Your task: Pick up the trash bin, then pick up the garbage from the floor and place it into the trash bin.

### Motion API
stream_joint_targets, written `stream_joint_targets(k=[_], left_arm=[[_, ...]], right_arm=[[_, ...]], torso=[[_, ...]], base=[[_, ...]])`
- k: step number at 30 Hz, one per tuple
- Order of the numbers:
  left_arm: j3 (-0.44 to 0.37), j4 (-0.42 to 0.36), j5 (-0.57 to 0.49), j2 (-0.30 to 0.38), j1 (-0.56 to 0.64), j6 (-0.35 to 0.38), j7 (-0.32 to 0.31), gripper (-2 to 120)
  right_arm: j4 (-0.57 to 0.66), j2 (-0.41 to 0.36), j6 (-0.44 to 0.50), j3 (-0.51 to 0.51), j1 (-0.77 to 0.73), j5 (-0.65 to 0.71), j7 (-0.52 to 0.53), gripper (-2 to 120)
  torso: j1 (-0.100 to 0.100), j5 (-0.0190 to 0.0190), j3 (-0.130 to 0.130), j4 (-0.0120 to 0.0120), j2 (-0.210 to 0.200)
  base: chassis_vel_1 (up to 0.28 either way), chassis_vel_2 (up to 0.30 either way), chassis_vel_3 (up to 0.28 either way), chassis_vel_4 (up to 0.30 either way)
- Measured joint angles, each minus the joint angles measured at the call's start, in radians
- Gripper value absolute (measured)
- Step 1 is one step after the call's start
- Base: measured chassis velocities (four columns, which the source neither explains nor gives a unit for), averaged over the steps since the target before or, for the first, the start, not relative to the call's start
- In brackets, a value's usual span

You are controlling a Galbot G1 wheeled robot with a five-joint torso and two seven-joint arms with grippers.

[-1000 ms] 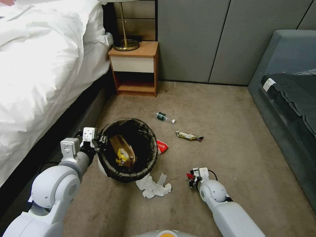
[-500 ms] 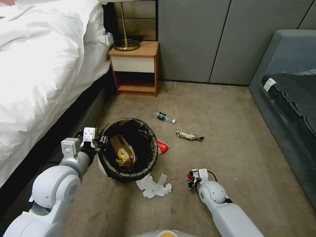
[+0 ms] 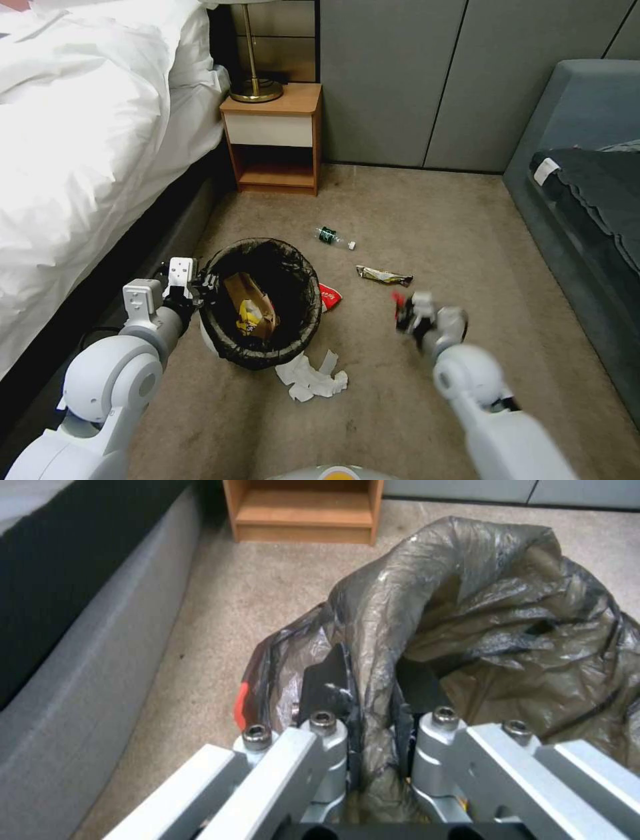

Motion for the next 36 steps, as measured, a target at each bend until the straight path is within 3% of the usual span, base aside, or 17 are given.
stream_joint_targets(k=[5,8,9,14,20,24,36], left_arm=[[0.002,-0.002,0.004,-0.005,0.002,0.000,-0.001,6],[0.005,-0.006,0.011,-0.014,0.009,0.000,0.001,6],[0.005,-0.006,0.011,-0.014,0.009,0.000,0.001,6],[-0.003,-0.013,0.013,-0.014,0.019,0.000,0.007,6],[-0.004,-0.013,0.016,-0.016,0.015,0.000,0.008,6],[-0.003,-0.007,0.023,-0.022,0.013,0.000,0.009,6],[-0.006,0.005,0.026,-0.028,0.007,0.000,0.009,6]], right_arm=[[0.126,-0.089,-0.023,0.018,0.052,0.148,0.027,0],[0.254,-0.223,-0.038,0.035,0.168,0.365,0.034,0],[0.254,-0.223,-0.038,0.035,0.168,0.365,0.034,0],[0.288,-0.299,-0.014,-0.025,0.325,0.471,-0.066,0],[0.250,-0.308,-0.006,-0.203,0.546,0.591,-0.097,0],[0.215,-0.283,-0.004,-0.403,0.671,0.705,-0.040,0],[0.167,-0.228,-0.016,-0.670,0.664,0.730,0.056,0]], torso=[[0.000,0.0000,0.000,-0.0001,0.000],[0.000,0.0000,0.000,0.0001,0.000],[0.000,0.0000,0.000,0.0001,0.000],[0.000,0.0001,0.000,-0.0001,0.000],[0.000,-0.0004,0.000,0.0002,0.000],[0.000,-0.0003,0.000,0.0001,0.000],[0.000,-0.0003,0.000,0.0000,0.000]], base=[[0.000,0.000,0.000,0.000],[0.000,0.000,0.000,0.000],[0.000,0.000,0.000,0.000],[0.000,0.000,0.000,0.000],[0.000,0.000,0.000,0.000],[0.000,0.000,0.000,0.000],[0.000,0.000,0.000,0.000]])
